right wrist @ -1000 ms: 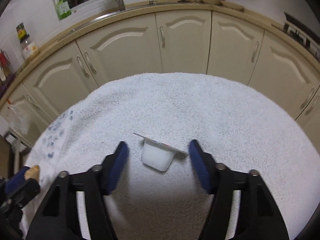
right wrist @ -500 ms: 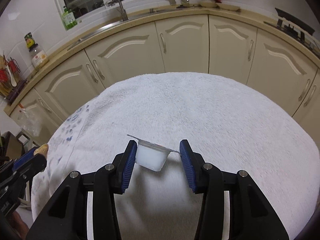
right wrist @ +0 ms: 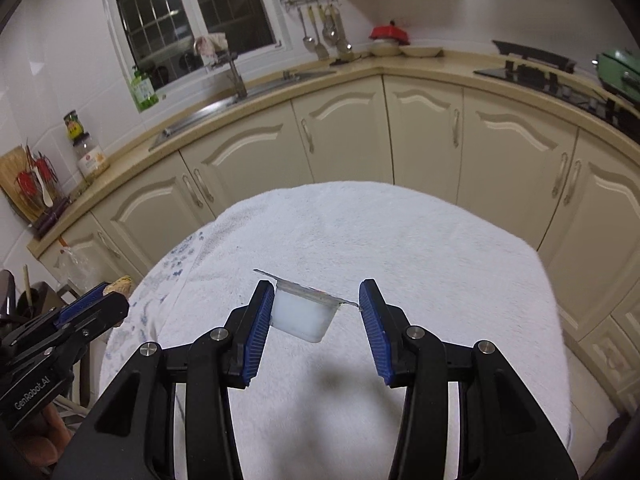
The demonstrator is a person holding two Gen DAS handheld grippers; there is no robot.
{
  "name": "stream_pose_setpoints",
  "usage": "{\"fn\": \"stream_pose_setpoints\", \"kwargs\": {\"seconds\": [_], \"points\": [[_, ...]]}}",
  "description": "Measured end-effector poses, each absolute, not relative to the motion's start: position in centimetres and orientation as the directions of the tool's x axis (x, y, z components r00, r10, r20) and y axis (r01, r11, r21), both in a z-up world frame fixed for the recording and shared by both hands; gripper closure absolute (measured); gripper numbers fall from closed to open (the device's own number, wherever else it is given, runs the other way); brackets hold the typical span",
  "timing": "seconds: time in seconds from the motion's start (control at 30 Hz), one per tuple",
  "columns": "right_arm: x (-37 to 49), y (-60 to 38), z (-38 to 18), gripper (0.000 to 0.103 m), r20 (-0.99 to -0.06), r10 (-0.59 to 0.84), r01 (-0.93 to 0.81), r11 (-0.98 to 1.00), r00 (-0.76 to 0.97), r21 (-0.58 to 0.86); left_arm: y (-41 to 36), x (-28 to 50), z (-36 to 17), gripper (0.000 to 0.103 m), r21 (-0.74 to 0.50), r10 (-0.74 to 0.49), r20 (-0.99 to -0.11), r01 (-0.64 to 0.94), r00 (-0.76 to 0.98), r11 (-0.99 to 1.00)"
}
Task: Collect trash
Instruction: 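Carry both items to the blue bin and open both tools over it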
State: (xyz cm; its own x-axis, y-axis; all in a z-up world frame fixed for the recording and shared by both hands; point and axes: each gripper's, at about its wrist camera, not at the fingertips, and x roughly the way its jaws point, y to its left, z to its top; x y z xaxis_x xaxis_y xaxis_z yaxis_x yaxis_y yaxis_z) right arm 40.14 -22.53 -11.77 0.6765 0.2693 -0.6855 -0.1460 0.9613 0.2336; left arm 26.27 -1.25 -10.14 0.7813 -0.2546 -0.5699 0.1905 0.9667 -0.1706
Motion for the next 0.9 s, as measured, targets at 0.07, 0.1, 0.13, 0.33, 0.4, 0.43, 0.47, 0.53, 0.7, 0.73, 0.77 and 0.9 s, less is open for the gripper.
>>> {"fn": "stream_pose_setpoints", "kwargs": {"seconds": [0.07, 0.1, 0.13, 0.33, 0.4, 0.43, 0.47, 0.53, 0.7, 0.73, 0.77, 0.9], "points": [[38.8, -23.6, -11.0, 0.058, -0.67, 0.273, -0.14, 0.959, 0.691, 0.246, -2.1, 24.8, -9.6, 0.084, -0.161, -0.263, -0.556, 0.208, 0.789, 0.965], [38.3, -24.0, -10.6, 0.058, -0.663, 0.271, -0.137, 0.959, 0.698, 0.247, -2.3, 24.3, -9.4, 0.084, -0.16, -0.267, -0.551, 0.214, 0.79, 0.964], [37.6, -24.5, -10.2, 0.058, -0.654, 0.266, -0.134, 0.96, 0.708, 0.246, -2.7, 23.6, -9.1, 0.084, -0.161, -0.274, -0.545, 0.222, 0.793, 0.962], [34.1, -27.2, -8.0, 0.058, -0.605, 0.258, -0.119, 0.958, 0.753, 0.26, -5.1, 19.0, -7.3, 0.084, -0.133, -0.293, -0.501, 0.262, 0.814, 0.956], [33.1, -28.1, -7.3, 0.058, -0.591, 0.251, -0.114, 0.959, 0.767, 0.26, -5.8, 17.7, -6.8, 0.084, -0.126, -0.303, -0.488, 0.278, 0.819, 0.952], [32.6, -28.5, -7.0, 0.058, -0.583, 0.248, -0.111, 0.959, 0.773, 0.261, -6.1, 17.3, -6.7, 0.084, -0.125, -0.308, -0.483, 0.283, 0.82, 0.951], [32.1, -29.0, -6.7, 0.058, -0.577, 0.247, -0.109, 0.958, 0.779, 0.264, -6.6, 16.5, -6.4, 0.084, -0.12, -0.316, -0.476, 0.295, 0.821, 0.948], [31.3, -30.1, -6.1, 0.058, -0.562, 0.236, -0.098, 0.959, 0.793, 0.265, -7.6, 15.7, -6.2, 0.084, -0.113, -0.323, -0.468, 0.306, 0.823, 0.945], [29.0, -33.0, -4.7, 0.058, -0.525, 0.201, -0.06, 0.96, 0.827, 0.274, -10.7, 13.7, -5.3, 0.084, -0.092, -0.361, -0.448, 0.36, 0.818, 0.928], [28.6, -33.7, -4.5, 0.058, -0.518, 0.192, -0.049, 0.959, 0.834, 0.278, -11.4, 13.5, -5.1, 0.084, -0.087, -0.37, -0.445, 0.372, 0.816, 0.924], [28.1, -34.4, -4.3, 0.058, -0.511, 0.184, -0.038, 0.959, 0.839, 0.282, -12.1, 13.2, -5.0, 0.084, -0.083, -0.382, -0.441, 0.387, 0.812, 0.918], [26.3, -37.8, -3.6, 0.058, -0.492, 0.13, 0.019, 0.958, 0.861, 0.287, -15.1, 12.8, -4.6, 0.084, -0.076, -0.433, -0.433, 0.447, 0.791, 0.891]]}}
